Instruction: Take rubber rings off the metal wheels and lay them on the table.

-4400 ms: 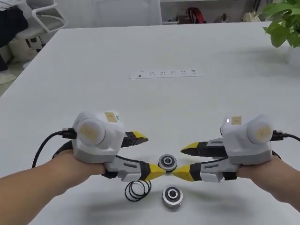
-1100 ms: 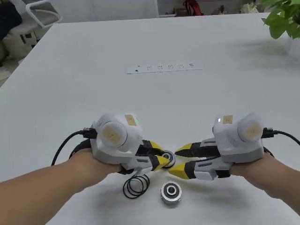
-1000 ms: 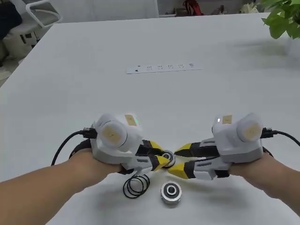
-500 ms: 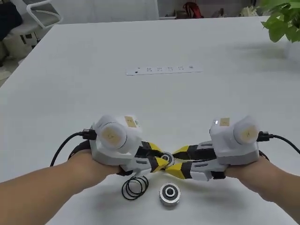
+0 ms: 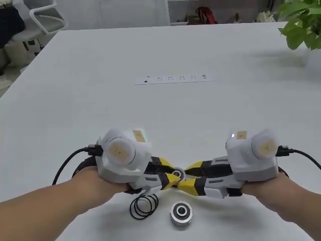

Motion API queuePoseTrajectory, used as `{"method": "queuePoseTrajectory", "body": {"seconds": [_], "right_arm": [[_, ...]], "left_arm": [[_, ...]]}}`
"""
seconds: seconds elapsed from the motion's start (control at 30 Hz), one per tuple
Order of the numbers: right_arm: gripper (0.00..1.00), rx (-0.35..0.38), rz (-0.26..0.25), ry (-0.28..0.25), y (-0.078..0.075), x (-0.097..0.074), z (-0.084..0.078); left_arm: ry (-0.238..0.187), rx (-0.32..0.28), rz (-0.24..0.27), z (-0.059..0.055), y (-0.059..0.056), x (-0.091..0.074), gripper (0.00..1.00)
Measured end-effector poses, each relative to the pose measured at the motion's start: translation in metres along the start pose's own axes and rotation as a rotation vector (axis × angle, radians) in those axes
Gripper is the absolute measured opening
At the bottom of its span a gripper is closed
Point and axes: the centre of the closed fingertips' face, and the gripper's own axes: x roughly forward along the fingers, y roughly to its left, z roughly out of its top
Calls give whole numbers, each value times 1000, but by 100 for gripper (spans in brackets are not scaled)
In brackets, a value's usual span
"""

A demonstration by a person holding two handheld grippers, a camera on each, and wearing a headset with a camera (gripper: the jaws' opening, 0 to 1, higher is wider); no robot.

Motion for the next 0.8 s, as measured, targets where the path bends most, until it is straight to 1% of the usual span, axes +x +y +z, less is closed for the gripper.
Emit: {"method": "queuePoseTrajectory", "body": {"seconds": [0.2,0.37,0.8], "right_arm": [[18,-1,4,1,0,-2,-3],[11,1,3,9,-2,-5,-5],[11,7,11,11,-3,-4,-5]], "left_arm": [[0,1,0,0,0,0,13],[0,1,0,0,0,0,13],[-8,-4,3,0,1,0,12]]}}
